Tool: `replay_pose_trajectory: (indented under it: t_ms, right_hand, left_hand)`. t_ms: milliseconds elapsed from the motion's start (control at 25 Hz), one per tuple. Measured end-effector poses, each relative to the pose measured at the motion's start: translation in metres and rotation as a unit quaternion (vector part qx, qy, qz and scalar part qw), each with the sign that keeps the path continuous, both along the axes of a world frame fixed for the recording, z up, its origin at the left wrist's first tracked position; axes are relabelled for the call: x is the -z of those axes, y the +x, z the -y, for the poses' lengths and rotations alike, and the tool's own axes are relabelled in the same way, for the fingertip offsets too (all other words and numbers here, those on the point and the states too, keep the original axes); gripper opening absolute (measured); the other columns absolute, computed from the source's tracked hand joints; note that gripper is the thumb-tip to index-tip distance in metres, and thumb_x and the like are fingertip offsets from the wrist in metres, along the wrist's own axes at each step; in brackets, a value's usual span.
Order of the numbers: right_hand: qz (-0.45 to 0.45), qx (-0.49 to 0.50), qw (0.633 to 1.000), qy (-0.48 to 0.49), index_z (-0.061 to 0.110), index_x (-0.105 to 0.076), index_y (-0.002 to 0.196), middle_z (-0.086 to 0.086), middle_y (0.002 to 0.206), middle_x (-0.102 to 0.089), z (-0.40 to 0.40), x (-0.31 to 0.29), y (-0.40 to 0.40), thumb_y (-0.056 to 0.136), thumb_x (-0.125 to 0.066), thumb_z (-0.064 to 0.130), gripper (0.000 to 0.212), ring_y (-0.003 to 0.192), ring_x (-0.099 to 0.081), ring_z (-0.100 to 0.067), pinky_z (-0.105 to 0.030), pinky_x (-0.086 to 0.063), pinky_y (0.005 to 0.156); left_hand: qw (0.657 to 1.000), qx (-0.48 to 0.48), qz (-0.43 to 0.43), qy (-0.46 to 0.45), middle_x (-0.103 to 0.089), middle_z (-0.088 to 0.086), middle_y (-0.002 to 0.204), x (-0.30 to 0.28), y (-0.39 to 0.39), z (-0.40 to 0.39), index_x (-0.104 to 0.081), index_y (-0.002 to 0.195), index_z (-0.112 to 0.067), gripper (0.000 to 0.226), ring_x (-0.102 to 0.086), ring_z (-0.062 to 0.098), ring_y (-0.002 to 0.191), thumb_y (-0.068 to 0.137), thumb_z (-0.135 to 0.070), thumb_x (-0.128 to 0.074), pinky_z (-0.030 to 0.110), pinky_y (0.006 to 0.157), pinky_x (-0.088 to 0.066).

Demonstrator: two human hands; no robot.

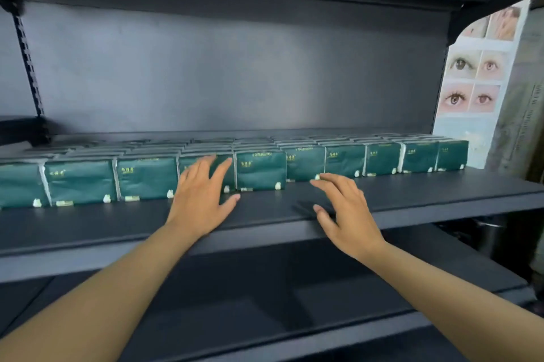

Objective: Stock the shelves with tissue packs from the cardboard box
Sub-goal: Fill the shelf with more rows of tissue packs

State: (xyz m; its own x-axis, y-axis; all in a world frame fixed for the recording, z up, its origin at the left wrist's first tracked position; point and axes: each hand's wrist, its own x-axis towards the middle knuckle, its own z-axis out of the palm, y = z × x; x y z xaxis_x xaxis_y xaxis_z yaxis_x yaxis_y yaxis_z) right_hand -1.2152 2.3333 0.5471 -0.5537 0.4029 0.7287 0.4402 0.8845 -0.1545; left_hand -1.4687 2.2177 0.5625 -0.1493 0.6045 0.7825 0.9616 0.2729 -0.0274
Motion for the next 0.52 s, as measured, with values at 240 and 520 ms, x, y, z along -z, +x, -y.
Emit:
replay_pose_trajectory:
  t_ms: [240, 520]
  right_hand:
    - [0.052, -0.040, 0.997, -0.036, 0.018, -0.051, 0.130, 0.000, 0.136, -0.044, 0.022, 0.104, 0.072, 0.089, -0.058, 0.019, 0.042, 0.126, -0.030, -0.012, -0.034, -0.029, 0.101]
    - [0.180, -0.085, 0.975, -0.097, 0.023, -0.055, 0.123, 0.002, 0.124, -0.053, 0.061, 0.286, 0.115, 0.083, -0.060, 0.031, 0.041, 0.116, -0.045, -0.012, -0.033, -0.049, 0.088]
  left_hand:
    - [0.999, -0.028, 0.013, 0.025, -0.040, 0.025, 0.140, 0.107, 0.090, 0.047, -0.046, 0.133, -0.007, 0.058, -0.039, 0.038, 0.127, 0.085, -0.037, -0.059, 0.052, 0.101, -0.037]
    - [0.980, -0.042, 0.089, -0.172, -0.039, 0.025, 0.141, 0.327, 0.149, 0.109, -0.045, 0.133, -0.011, 0.060, -0.037, 0.036, 0.125, 0.083, -0.044, -0.042, 0.051, 0.089, -0.048]
